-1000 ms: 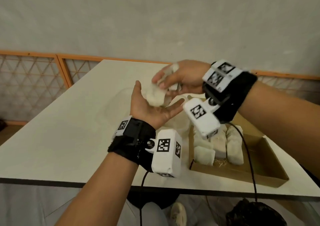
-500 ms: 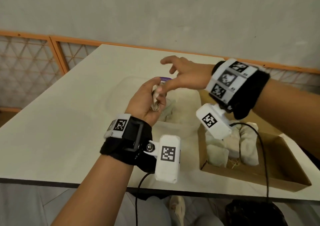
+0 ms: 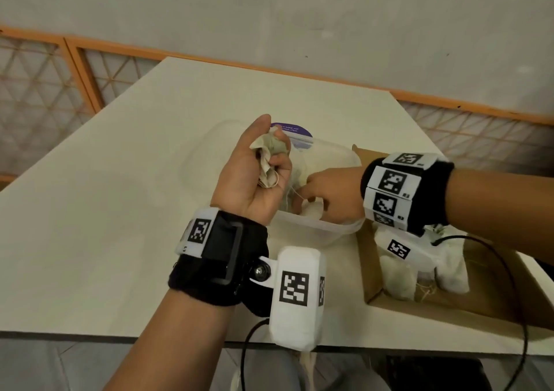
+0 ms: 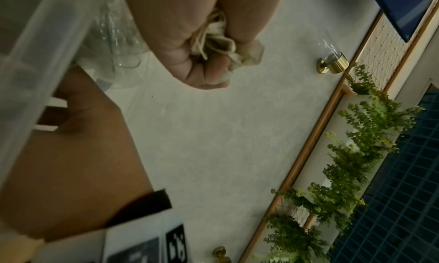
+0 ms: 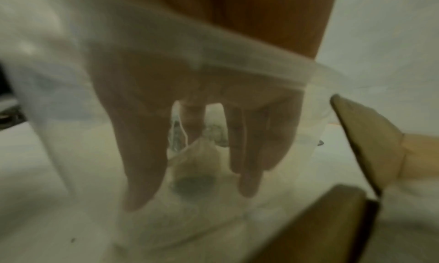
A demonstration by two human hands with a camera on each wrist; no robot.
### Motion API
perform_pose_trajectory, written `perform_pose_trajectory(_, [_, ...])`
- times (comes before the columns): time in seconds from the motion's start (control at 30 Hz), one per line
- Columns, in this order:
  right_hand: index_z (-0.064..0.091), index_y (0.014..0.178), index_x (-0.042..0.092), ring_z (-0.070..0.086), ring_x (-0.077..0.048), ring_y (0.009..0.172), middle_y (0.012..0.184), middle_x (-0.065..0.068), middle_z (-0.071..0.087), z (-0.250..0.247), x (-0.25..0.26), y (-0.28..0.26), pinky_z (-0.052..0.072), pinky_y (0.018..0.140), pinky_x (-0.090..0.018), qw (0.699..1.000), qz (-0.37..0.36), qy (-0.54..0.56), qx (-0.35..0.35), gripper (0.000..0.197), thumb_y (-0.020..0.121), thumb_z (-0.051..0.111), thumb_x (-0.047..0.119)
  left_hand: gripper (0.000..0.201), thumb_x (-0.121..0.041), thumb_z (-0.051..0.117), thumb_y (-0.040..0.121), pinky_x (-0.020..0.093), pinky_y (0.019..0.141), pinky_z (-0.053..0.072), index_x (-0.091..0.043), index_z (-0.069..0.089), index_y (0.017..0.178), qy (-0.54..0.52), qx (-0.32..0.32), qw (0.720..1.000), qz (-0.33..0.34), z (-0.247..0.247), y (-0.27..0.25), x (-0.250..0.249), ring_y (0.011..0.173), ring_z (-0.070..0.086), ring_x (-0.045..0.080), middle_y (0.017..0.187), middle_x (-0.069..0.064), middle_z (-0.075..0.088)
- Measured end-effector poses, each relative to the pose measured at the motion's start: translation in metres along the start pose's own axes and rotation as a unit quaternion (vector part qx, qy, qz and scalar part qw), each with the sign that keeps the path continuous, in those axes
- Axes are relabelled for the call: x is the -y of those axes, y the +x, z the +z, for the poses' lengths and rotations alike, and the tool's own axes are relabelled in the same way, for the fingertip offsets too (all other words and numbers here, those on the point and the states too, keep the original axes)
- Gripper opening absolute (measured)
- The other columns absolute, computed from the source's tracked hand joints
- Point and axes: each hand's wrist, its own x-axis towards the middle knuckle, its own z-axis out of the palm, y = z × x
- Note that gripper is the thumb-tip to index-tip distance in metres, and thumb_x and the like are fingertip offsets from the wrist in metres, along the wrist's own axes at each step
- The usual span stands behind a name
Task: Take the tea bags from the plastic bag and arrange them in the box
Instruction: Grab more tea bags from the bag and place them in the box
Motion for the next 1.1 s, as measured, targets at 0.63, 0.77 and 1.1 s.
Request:
perform_pose_trajectory(0.63, [0.064, 0.088, 0.002, 0.055, -0.011, 0.052, 0.063, -0.010, 0.062, 0.075, -0.066, -0.161, 0.043, 0.045, -0.015, 0.754, 0.123, 0.584, -0.274, 0.007, 0.082, 0.061, 0.006, 0.008, -0.012, 0.051, 0.092, 0.010, 0.036, 0.032, -0.016, 0.052, 0.085, 0.159, 0.090, 0.978, -0.099, 0.022, -0.021, 0.108, 0.054, 0.055, 0.004, 0.069, 0.001, 0.053])
perform_pose_trajectory(0.77, [0.063, 0.092, 0.002, 0.045, -0.013, 0.046, 0.054, -0.005, 0.058, 0.124, -0.080, -0.181, 0.038, 0.041, -0.015, 0.701, 0.170, 0.624, -0.299, 0.012, 0.082, 0.064, 0.009, 0.005, -0.012, 0.055, 0.088, 0.009, 0.035, 0.033, -0.016, 0.052, 0.086, 0.195, 0.098, 0.964, -0.150, 0.028, -0.025, 0.142, 0.053, 0.056, 0.005, 0.069, 0.001, 0.055])
perform_pose_trajectory(1.1, [0.064, 0.090, 0.007, 0.062, -0.002, 0.063, 0.074, 0.000, 0.068, 0.156, -0.078, -0.175, 0.048, 0.062, -0.010, 0.667, 0.092, 0.656, -0.341, 0.020, 0.077, 0.065, -0.007, 0.007, -0.005, 0.063, 0.086, 0.014, 0.035, 0.035, -0.010, 0.062, 0.090, 0.460, 0.033, 0.886, -0.050, 0.007, -0.014, 0.183, 0.050, 0.054, 0.011, 0.071, 0.009, 0.060])
